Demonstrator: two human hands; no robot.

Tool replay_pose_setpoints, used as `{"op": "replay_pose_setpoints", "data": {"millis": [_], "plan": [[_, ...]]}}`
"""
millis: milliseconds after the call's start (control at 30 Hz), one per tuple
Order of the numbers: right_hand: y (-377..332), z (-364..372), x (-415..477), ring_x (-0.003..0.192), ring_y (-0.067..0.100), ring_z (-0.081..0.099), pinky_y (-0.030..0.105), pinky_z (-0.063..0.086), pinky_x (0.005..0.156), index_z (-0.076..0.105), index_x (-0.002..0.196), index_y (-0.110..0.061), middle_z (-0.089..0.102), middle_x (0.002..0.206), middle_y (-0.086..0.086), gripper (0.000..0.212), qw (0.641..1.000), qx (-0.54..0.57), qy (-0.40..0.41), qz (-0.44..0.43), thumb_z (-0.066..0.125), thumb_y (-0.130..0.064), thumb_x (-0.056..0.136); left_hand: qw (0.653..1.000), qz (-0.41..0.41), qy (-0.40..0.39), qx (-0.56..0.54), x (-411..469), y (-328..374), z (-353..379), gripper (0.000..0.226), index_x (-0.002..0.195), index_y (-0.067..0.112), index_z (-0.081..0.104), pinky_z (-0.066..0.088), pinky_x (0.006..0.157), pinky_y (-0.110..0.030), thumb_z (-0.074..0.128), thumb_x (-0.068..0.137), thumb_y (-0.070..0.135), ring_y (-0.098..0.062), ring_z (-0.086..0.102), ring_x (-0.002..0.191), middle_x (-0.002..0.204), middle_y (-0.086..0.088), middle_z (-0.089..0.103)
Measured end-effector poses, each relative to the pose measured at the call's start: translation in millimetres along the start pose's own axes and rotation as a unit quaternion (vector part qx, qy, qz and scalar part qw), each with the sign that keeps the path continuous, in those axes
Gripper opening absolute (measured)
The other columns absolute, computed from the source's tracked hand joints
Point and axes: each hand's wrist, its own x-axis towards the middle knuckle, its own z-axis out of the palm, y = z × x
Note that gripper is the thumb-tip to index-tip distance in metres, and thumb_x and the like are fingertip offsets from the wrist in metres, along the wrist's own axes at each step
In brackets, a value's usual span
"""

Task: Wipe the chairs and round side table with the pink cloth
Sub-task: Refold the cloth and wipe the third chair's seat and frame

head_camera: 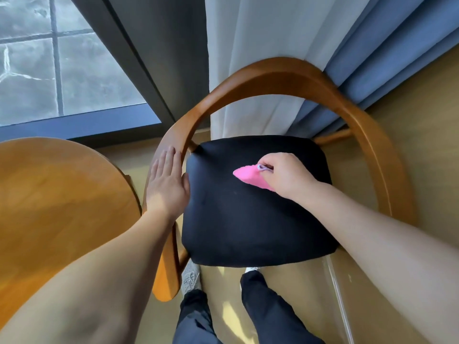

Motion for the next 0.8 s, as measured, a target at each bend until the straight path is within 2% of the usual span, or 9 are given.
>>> {"op": "replay_pose_setpoints", "data": {"millis": [133, 267, 300, 333, 400, 533, 667, 733, 800], "plan": [[-11, 10, 23, 0.082, 0.023, 0.058, 0.033, 0.046, 0.070, 0.067, 0.088, -0.006, 0.065, 0.088, 0.005, 0.018, 0.999, -0.005, -0.021, -0.026, 0.049, -0.004, 0.088, 0.999, -0.011, 0.014, -0.034, 3, -1, -3, 0.051, 0.151, 0.023, 0.019, -0.002, 0.116, -0.027, 0.025, 0.102, 0.032, -0.012, 0.002, 0.146, 0.158, 0.005, 0.012], [-13, 32, 81, 0.080, 0.029, 0.054, 0.034, 0.040, 0.065, 0.053, 0.076, -0.005, 0.055, 0.079, 0.009, 0.015, 0.999, -0.025, -0.028, -0.022, 0.047, -0.005, 0.089, 0.997, 0.065, -0.013, 0.028, 7, -21, -12, 0.052, 0.150, 0.028, 0.017, -0.002, 0.114, -0.028, 0.019, 0.100, 0.038, -0.010, -0.001, 0.143, 0.157, 0.008, 0.012], [-11, 41, 96, 0.090, 0.031, 0.056, 0.034, 0.045, 0.072, 0.060, 0.087, -0.007, 0.059, 0.091, 0.010, 0.012, 0.999, -0.039, -0.033, -0.019, 0.049, -0.008, 0.091, 0.997, 0.073, -0.016, 0.034, 7, -26, -11, 0.051, 0.150, 0.028, 0.018, -0.001, 0.114, -0.029, 0.017, 0.100, 0.038, -0.010, 0.000, 0.142, 0.156, 0.007, 0.013], [-8, 51, 110, 0.105, 0.033, 0.056, 0.037, 0.048, 0.085, 0.063, 0.109, -0.009, 0.060, 0.109, 0.012, 0.020, 0.998, -0.052, -0.038, -0.011, 0.050, -0.012, 0.093, 0.997, 0.073, -0.016, 0.033, 7, -30, -10, 0.050, 0.149, 0.027, 0.021, 0.001, 0.115, -0.031, 0.019, 0.100, 0.037, -0.011, 0.002, 0.142, 0.155, 0.007, 0.016], [1, 72, 127, 0.124, 0.033, 0.047, 0.042, 0.043, 0.101, 0.048, 0.138, -0.011, 0.049, 0.136, 0.015, 0.041, 0.997, -0.068, -0.044, 0.021, 0.049, -0.018, 0.098, 0.996, 0.077, -0.016, 0.030, 10, -32, -6, 0.053, 0.148, 0.026, 0.026, 0.004, 0.116, -0.034, 0.021, 0.097, 0.038, -0.013, 0.008, 0.142, 0.154, 0.007, 0.018], [18, 122, 126, 0.129, 0.030, 0.042, 0.039, 0.041, 0.102, 0.041, 0.142, -0.007, 0.039, 0.145, 0.010, 0.043, 0.997, -0.055, -0.028, 0.050, 0.041, -0.019, 0.101, 0.995, 0.096, -0.002, 0.012, 12, -33, -5, 0.055, 0.146, 0.023, 0.033, 0.008, 0.117, -0.037, 0.021, 0.094, 0.037, -0.017, 0.016, 0.143, 0.152, 0.003, 0.026], [18, 165, 127, 0.149, 0.027, 0.007, 0.038, 0.016, 0.119, 0.017, 0.153, -0.009, 0.006, 0.162, 0.009, 0.054, 0.996, -0.047, -0.006, 0.080, 0.034, -0.024, 0.104, 0.993, 0.113, 0.022, -0.001, 12, -34, -4, 0.055, 0.144, 0.019, 0.037, 0.005, 0.120, -0.029, 0.026, 0.093, 0.033, -0.019, 0.021, 0.141, 0.150, 0.001, 0.031], [19, 179, 137, 0.150, 0.029, -0.004, 0.040, 0.000, 0.122, 0.009, 0.154, -0.008, -0.003, 0.162, 0.015, 0.058, 0.993, -0.078, 0.021, 0.081, 0.030, -0.028, 0.104, 0.993, 0.118, 0.032, -0.002, 12, -34, -2, 0.054, 0.144, 0.018, 0.038, 0.012, 0.119, -0.038, 0.026, 0.093, 0.033, -0.021, 0.024, 0.140, 0.150, -0.001, 0.033], [22, 187, 149, 0.149, 0.031, -0.009, 0.042, -0.007, 0.121, 0.003, 0.155, -0.008, -0.008, 0.161, 0.017, 0.061, 0.990, -0.107, 0.046, 0.079, 0.027, -0.032, 0.104, 0.992, 0.119, 0.039, -0.004, 12, -35, -1, 0.053, 0.143, 0.018, 0.037, 0.015, 0.114, -0.048, 0.025, 0.094, 0.034, -0.021, 0.025, 0.140, 0.149, -0.001, 0.035]]}}
